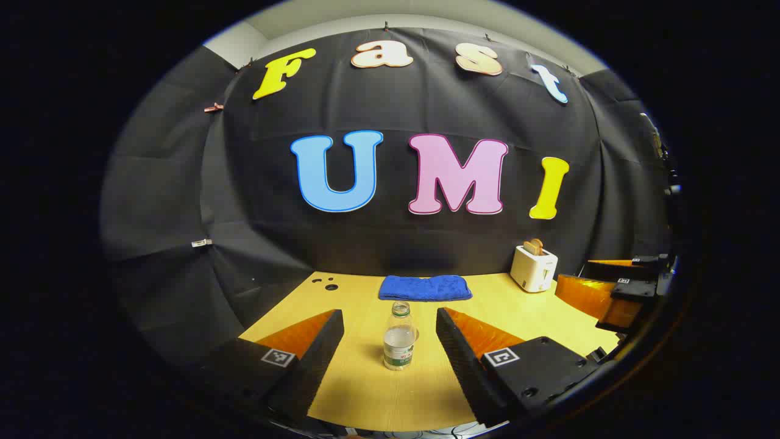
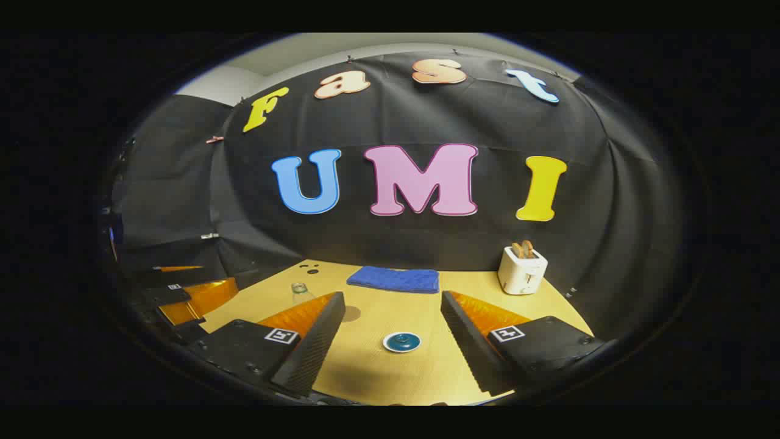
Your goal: Open the teacup lid with one hand, grasp the water bottle and pour water into the teacup with the other hand; after pouring, place the water bottle on the coaster and then close the teacup lid.
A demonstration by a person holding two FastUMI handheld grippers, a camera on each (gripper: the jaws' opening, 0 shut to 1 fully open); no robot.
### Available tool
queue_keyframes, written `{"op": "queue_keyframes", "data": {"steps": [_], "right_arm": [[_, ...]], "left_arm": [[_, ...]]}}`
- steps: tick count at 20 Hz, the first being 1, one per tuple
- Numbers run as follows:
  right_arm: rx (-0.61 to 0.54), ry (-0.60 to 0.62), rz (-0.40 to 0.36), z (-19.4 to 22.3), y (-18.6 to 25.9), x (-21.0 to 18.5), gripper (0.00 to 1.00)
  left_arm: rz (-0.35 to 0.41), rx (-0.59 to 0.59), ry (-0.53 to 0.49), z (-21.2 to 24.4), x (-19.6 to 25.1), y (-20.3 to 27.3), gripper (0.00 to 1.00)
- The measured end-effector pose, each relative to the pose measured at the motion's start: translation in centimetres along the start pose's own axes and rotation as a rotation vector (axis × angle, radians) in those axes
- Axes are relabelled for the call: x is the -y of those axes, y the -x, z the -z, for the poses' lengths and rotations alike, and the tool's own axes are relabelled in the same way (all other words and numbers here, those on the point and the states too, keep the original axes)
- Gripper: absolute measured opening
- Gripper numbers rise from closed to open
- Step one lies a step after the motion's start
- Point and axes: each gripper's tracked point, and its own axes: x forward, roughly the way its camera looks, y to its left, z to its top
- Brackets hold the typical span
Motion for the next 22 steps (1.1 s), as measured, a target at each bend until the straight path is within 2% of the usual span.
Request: {"op": "queue_keyframes", "data": {"steps": [10,22], "right_arm": [[-0.034,-0.011,0.066,1.3,-0.2,-0.9,0.98],[-0.074,0.003,0.065,3.1,-1.8,-1.7,0.98]], "left_arm": [[0.088,-0.016,-0.003,0.5,-0.2,-1.5,0.96],[0.105,-0.058,-0.018,2.3,-1.1,-2.2,0.97]]}}
